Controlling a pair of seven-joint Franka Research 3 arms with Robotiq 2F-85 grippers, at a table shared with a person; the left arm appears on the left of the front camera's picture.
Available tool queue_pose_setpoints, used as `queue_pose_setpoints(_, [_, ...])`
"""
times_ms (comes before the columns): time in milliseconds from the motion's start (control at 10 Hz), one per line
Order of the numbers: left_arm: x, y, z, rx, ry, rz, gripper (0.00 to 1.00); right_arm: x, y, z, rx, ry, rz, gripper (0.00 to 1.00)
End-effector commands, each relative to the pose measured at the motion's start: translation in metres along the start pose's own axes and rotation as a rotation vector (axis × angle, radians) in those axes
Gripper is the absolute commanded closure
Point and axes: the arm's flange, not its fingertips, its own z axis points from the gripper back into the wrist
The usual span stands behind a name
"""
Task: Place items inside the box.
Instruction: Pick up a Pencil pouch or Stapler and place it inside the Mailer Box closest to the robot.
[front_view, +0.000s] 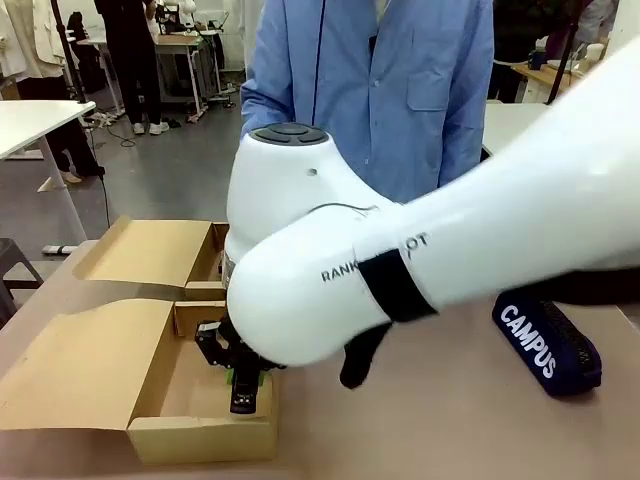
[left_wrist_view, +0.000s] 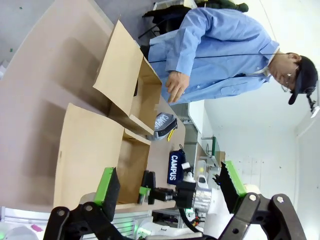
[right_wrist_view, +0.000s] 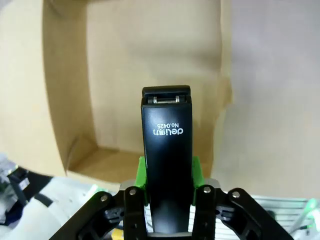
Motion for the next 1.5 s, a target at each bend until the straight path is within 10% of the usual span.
queue_pose_setpoints(0, [-0.002, -0.001, -0.001, -0.017, -0.004, -0.016, 0.0, 0.025, 0.043, -0.014, -0.025, 0.025, -0.049, 0.63])
queue_pose_setpoints(600, [-0.002, -0.001, -0.001, -0.017, -0.004, -0.016, 0.0, 0.031, 0.039, -0.029, -0.099, -0.011, -0.041, 0.61])
queue_pose_setpoints(800, [-0.002, -0.001, -0.001, -0.017, -0.004, -0.016, 0.0, 0.03, 0.038, -0.029, -0.123, -0.013, -0.029, 0.03])
queue_pose_setpoints(1400, [-0.002, -0.001, -0.001, -0.017, -0.004, -0.016, 0.0, 0.025, 0.031, -0.026, -0.119, -0.036, -0.018, 0.0])
